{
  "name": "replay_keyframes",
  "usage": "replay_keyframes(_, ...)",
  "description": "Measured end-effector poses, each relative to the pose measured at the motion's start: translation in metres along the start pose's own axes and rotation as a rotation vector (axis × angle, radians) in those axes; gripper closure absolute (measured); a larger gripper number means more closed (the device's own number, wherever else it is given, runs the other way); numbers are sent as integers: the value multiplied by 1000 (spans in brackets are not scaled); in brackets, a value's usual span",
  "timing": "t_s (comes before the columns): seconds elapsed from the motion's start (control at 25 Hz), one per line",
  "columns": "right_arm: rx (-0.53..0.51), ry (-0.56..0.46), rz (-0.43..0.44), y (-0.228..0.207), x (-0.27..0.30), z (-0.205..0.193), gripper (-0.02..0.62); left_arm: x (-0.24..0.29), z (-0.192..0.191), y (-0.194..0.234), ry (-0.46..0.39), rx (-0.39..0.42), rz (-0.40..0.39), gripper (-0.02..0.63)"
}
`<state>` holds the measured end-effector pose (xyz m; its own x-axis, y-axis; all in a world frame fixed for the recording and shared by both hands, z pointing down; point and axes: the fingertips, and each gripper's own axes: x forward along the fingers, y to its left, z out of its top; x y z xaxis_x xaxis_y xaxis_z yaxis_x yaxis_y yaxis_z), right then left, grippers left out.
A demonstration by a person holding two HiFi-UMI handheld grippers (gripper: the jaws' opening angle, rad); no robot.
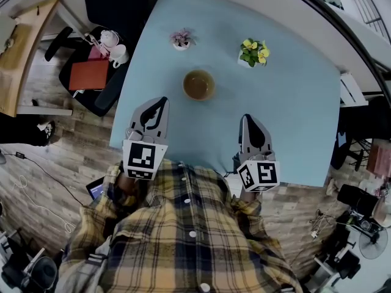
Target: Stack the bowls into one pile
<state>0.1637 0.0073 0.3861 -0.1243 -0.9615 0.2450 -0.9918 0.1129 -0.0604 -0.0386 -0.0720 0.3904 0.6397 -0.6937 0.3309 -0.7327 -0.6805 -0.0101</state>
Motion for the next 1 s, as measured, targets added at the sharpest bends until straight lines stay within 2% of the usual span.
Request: replay_keyframes(1.0, 17, 19, 0, 5, 8, 0, 594, 3, -8, 8, 15, -12, -10, 615)
